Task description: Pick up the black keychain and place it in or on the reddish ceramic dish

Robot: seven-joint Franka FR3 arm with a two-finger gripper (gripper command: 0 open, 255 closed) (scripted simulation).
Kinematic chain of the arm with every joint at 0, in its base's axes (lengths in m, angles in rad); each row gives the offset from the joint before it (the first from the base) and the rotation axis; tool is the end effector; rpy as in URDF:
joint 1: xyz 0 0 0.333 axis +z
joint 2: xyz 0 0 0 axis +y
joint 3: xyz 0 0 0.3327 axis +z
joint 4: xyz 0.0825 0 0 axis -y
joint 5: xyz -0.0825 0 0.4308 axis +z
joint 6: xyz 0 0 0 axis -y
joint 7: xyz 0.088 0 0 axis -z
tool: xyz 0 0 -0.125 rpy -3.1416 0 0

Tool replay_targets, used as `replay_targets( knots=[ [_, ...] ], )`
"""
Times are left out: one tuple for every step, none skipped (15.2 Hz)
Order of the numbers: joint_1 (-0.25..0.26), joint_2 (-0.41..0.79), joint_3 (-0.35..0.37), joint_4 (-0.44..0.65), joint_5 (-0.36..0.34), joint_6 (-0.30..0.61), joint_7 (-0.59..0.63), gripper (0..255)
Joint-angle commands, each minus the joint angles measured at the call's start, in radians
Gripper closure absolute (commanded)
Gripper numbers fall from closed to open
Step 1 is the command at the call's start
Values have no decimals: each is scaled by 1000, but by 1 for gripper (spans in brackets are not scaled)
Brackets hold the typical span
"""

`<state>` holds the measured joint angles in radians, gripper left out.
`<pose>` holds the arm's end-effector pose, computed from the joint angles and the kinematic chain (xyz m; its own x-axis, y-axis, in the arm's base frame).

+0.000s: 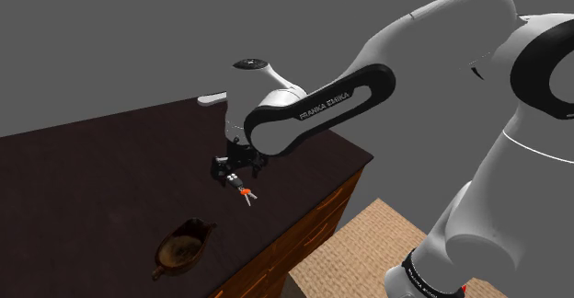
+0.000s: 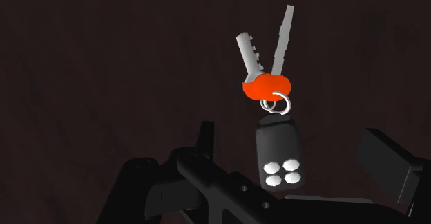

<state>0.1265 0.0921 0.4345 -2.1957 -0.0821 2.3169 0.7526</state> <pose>0.4957 0.3079 0.3184 0.9893 -0.1390 0.0439 -0.1387 -0.9903 -0.0087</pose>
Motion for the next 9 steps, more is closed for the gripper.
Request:
replay_targets(
  knots=[
    [2, 21, -2, -7, -14, 26, 10, 0],
    [3, 37, -4, -12, -25, 45, 17, 0],
    [3, 37, -4, -12, -25, 45, 17, 0],
    [3, 37, -4, -12, -25, 45, 17, 0],
    [3, 37, -4, -12, -25, 45, 17, 0],
    [3, 37, -4, -12, -25, 45, 17, 0],
    [3, 37, -4, -12, -25, 45, 17, 0],
    [3, 37, -4, -12, -25, 45, 17, 0],
    [3, 37, -4, -12, -25, 45, 17, 0]
  ],
)
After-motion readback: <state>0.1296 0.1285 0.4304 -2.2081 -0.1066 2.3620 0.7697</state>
